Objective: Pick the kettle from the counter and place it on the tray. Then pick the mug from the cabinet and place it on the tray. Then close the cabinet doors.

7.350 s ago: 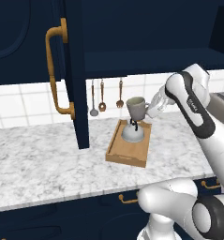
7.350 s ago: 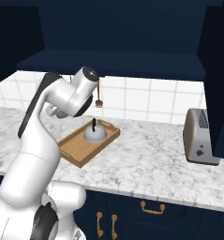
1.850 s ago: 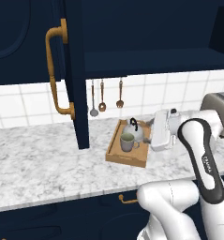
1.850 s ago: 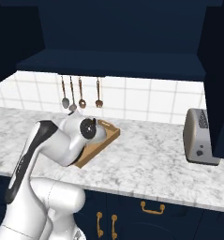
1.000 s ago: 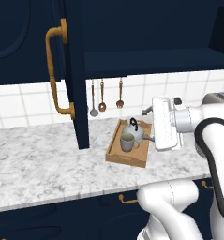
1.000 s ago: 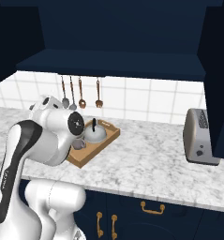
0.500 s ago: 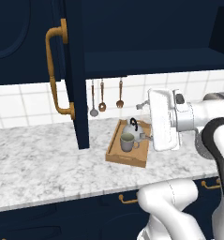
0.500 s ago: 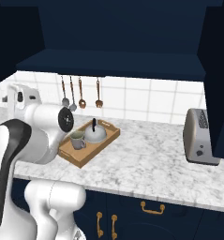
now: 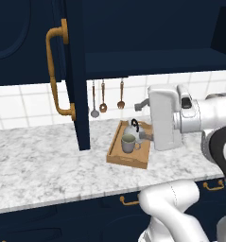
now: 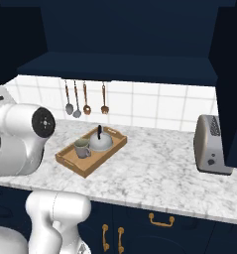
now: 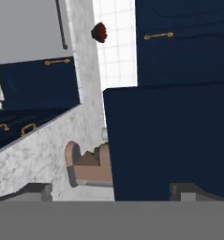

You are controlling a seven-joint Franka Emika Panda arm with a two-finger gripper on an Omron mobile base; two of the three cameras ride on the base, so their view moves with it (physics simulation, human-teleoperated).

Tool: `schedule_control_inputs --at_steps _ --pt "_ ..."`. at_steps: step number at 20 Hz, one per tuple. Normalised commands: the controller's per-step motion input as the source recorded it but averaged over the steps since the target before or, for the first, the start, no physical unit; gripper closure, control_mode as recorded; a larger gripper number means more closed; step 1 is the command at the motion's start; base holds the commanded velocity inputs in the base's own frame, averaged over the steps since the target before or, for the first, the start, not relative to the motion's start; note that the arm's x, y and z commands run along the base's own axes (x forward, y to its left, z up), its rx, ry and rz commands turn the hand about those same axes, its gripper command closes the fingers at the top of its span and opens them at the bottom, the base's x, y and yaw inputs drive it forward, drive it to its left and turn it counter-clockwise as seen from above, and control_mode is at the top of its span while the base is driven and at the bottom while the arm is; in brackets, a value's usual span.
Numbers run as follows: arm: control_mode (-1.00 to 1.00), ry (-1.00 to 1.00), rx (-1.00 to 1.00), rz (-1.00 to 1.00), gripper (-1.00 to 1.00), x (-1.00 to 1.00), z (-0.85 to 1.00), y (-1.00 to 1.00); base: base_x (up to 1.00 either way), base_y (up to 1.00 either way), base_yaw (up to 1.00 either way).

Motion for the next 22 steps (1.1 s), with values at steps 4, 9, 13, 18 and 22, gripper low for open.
schedule_control_inputs --at_steps 4,9,13,18,22 --pt "-1.00 -0.03 -0.07 0.00 -1.00 -0.47 0.19 0.18 0.00 0.00 0.00" --pt "-1.00 0.00 -0.04 -0.01 -1.00 -0.39 0.00 0.30 0.00 0.00 0.00" --pt "-1.00 0.00 0.00 -0.01 -1.00 -0.24 0.00 0.34 0.00 0.00 0.00" --pt "-1.00 -0.09 0.00 -0.04 -1.00 -0.09 0.00 0.32 0.00 0.00 0.00" --pt "-1.00 -0.06 -0.02 -0.04 -1.00 0.00 0.00 0.21 0.00 0.00 0.00"
